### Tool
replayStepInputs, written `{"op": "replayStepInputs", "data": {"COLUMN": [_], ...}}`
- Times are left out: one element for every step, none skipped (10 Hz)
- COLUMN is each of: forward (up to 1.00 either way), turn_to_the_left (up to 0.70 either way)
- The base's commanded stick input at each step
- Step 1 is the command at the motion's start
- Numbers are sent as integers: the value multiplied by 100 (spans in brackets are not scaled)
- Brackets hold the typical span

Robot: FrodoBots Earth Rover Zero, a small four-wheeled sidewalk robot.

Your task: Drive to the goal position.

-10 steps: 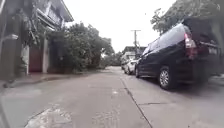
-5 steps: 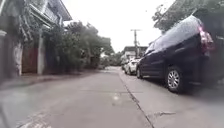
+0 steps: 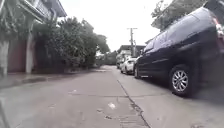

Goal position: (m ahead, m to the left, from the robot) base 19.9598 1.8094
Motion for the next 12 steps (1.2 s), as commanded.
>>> {"op": "replayStepInputs", "data": {"forward": [85, 85, 85, 85, 85, 85, 85, 85, 85, 85, 85, 85], "turn_to_the_left": [0, 0, 0, 0, 0, 0, 0, 0, 0, 0, 0, 0]}}
